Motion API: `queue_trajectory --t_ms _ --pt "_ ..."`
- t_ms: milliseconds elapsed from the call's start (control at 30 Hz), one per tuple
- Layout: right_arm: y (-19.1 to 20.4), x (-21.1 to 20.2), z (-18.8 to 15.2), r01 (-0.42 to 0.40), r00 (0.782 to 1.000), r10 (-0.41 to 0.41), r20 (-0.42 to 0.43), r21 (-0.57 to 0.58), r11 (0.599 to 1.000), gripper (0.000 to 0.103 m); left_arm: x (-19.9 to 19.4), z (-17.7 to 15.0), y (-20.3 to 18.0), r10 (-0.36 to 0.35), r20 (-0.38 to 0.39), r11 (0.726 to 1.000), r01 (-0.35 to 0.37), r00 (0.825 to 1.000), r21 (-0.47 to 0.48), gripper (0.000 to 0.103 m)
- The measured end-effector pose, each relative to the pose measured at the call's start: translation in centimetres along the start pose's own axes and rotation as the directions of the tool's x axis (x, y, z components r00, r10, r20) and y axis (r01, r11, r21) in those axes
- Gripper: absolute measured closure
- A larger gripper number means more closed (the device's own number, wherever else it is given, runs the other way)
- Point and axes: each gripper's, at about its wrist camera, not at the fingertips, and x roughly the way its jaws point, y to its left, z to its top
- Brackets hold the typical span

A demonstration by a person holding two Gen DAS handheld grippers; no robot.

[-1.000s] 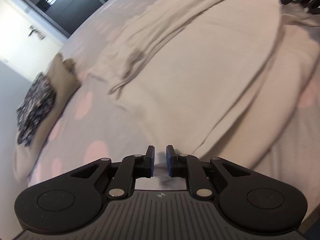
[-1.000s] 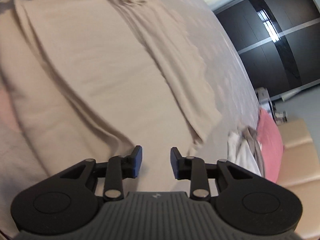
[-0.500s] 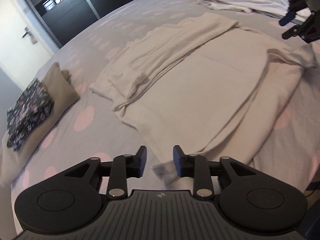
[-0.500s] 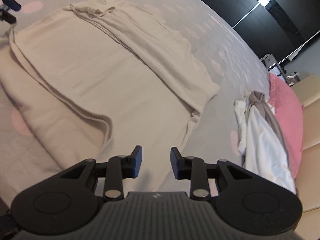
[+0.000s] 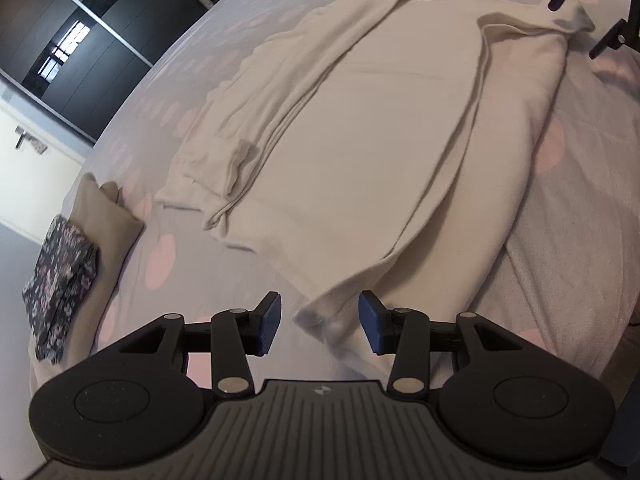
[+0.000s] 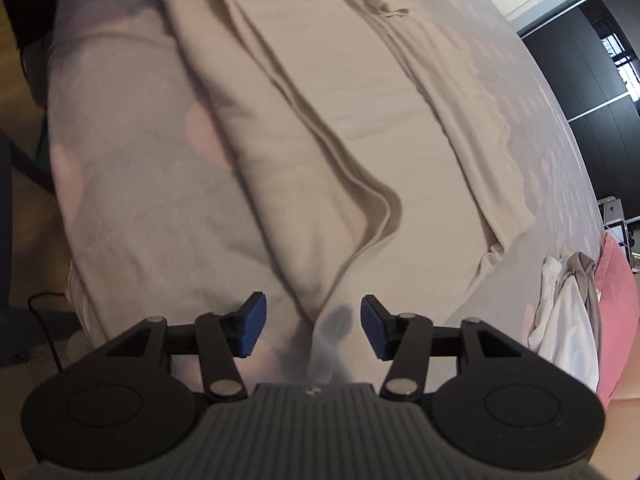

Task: Fold clothes
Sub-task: 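Grasp the folded edge with both tools and lift it to fold over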

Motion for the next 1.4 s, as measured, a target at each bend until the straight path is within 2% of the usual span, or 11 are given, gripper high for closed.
queue_trajectory --t_ms 267,333,400,433,567,700,833,933,1067,1167,1400 --pt "0.6 1.5 -1.9 0.073 0.994 -0.079 -0.079 -0.082 0.994 0.049 1.9 1.0 -0.8 -0.011 -0.024 0.998 0.012 1.000 0.054 0.063" --pt "1.4 1.9 -2.5 0.107 0.988 -0.122 -0.090 -0.156 0.982 0.059 2.5 1.1 -1.3 -0.010 -0.038 0.997 0.013 0.999 0.077 0.068" --pt "1.6 1.9 -2.9 0.140 0.982 -0.162 -0.096 -0.200 0.970 0.078 3.1 1.2 -1.8 -0.009 -0.052 0.995 0.015 0.999 0.101 0.076" --pt "1.4 1.8 -3.0 0.150 0.980 -0.172 -0.100 -0.196 0.969 0.079 3.2 1.2 -1.8 -0.019 -0.057 0.995 0.024 0.998 0.098 0.082" --pt "-0.7 0.4 -3.1 0.201 0.973 -0.211 -0.090 -0.101 0.974 0.081 3.0 1.4 -1.0 -0.056 -0.099 0.998 0.058 0.993 0.021 0.100" --pt "-3.8 -1.2 -3.4 0.235 0.970 -0.231 -0.073 0.059 0.970 0.082 1.9 1.2 0.9 -0.080 -0.085 0.991 0.069 0.993 -0.119 0.101" --pt "-7.6 -2.9 -4.1 0.163 0.986 -0.161 -0.029 0.294 0.942 0.082 0.2 0.8 4.2 -0.127 -0.037 0.939 0.109 0.991 -0.328 0.101" --pt "-9.6 -3.6 -4.5 0.165 0.984 -0.177 -0.008 0.404 0.900 0.085 -0.9 0.8 6.3 -0.132 0.017 0.884 0.126 0.991 -0.451 0.101" --pt "-11.6 -4.8 -4.3 0.190 0.974 -0.225 0.008 0.508 0.840 0.087 -2.4 1.3 8.6 -0.127 0.086 0.829 0.153 0.988 -0.538 0.101" --pt "-13.5 -5.7 -3.8 0.211 0.963 -0.268 0.021 0.563 0.799 0.087 -3.4 2.1 10.3 -0.109 0.125 0.813 0.161 0.986 -0.560 0.101" --pt "-18.9 -5.4 -1.7 0.228 0.951 -0.308 0.042 0.577 0.784 0.087 -3.8 6.3 14.2 -0.037 0.147 0.870 0.104 0.989 -0.482 0.101"
